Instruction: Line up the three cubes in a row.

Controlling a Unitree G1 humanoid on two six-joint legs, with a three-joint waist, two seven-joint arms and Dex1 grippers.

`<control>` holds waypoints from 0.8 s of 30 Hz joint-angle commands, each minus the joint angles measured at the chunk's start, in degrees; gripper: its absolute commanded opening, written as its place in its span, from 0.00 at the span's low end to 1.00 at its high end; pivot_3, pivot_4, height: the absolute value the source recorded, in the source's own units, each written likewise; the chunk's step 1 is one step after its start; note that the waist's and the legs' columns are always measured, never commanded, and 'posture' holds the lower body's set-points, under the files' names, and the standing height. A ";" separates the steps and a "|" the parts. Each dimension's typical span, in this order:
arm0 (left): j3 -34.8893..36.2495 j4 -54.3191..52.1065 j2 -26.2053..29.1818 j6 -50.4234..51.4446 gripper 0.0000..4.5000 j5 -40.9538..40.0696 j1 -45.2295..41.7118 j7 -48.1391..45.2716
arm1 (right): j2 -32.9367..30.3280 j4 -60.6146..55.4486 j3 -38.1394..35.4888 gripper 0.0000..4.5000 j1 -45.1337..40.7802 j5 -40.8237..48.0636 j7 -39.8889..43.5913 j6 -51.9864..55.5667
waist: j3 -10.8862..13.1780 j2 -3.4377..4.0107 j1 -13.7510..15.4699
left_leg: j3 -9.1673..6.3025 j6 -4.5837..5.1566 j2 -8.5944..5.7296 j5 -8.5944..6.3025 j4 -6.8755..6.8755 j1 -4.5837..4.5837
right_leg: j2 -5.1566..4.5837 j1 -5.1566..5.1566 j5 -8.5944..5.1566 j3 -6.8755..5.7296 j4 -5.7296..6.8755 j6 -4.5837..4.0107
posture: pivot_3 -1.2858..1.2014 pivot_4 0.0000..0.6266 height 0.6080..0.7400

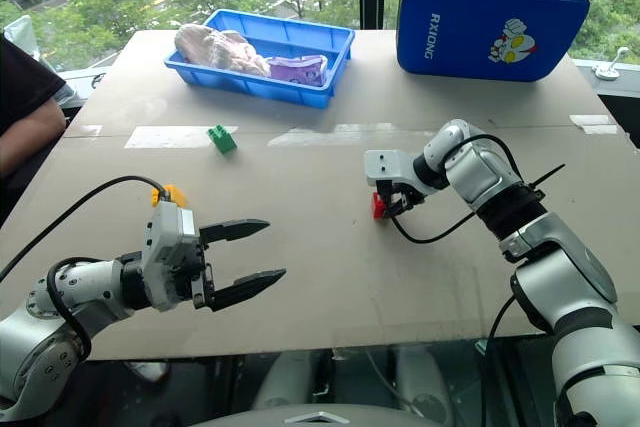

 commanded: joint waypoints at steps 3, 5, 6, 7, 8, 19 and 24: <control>1.42 -1.66 0.56 -0.43 1.00 -0.87 -0.23 0.01 | 0.20 -0.29 -1.43 0.58 -0.89 -0.64 0.72 -0.19 | 0.00 0.00 0.01 | 0.00 0.00 0.00 0.00 0.00 0.00 | 0.00 0.00 0.00 0.00 0.00 0.00 | 0.52 0.24 1.00; 1.36 -0.97 0.43 -1.01 1.00 -0.26 -0.07 -0.24 | 0.30 -1.05 -2.17 0.77 -0.43 -0.53 -0.21 -1.51 | 0.00 0.00 0.01 | 0.00 0.00 0.00 0.00 0.00 -0.01 | 0.00 0.00 0.00 0.00 0.00 0.00 | 0.52 0.24 1.00; 1.43 -0.34 0.20 -1.29 1.00 0.06 0.20 -0.26 | 0.13 -1.89 -2.48 0.82 -0.08 -0.33 -0.34 -2.00 | 0.00 0.01 0.01 | 0.00 0.00 0.00 0.00 0.00 -0.01 | 0.00 0.00 0.00 0.00 0.00 0.00 | 0.52 0.24 1.00; 1.53 0.43 -0.02 -1.61 1.00 0.37 0.54 -0.38 | -0.05 -2.80 -2.99 0.82 0.20 0.11 -0.34 -1.94 | 0.01 0.01 0.01 | 0.01 0.00 0.00 0.00 0.00 -0.01 | 0.00 0.00 0.00 0.00 -0.01 0.00 | 0.52 0.24 1.00; 1.60 1.39 -0.06 -2.37 1.00 1.25 1.17 -0.76 | -0.16 -4.02 -4.04 0.82 0.58 0.94 -0.57 -1.25 | 0.01 0.01 0.00 | 0.00 0.00 -0.01 0.00 -0.01 -0.01 | 0.00 -0.01 0.00 0.00 -0.01 0.00 | 0.52 0.24 1.00; 7.81 13.15 -5.84 4.26 1.00 6.44 -10.41 21.26 | -0.04 -43.12 -29.43 0.82 18.05 26.20 -8.92 13.12 | 0.00 -0.02 1.42 | -0.15 0.00 0.02 0.00 0.00 -0.04 | -0.05 0.05 0.00 -0.13 0.01 0.02 | 0.52 0.24 1.00; 0.14 23.18 1.62 18.53 1.00 10.75 -29.32 24.74 | 0.94 -56.87 -36.70 0.82 27.21 29.57 -21.94 19.40 | -0.08 -0.21 1.64 | -0.14 -0.06 -0.08 0.04 0.09 -0.07 | -0.04 0.14 0.01 -0.29 0.06 0.07 | 0.52 0.24 1.00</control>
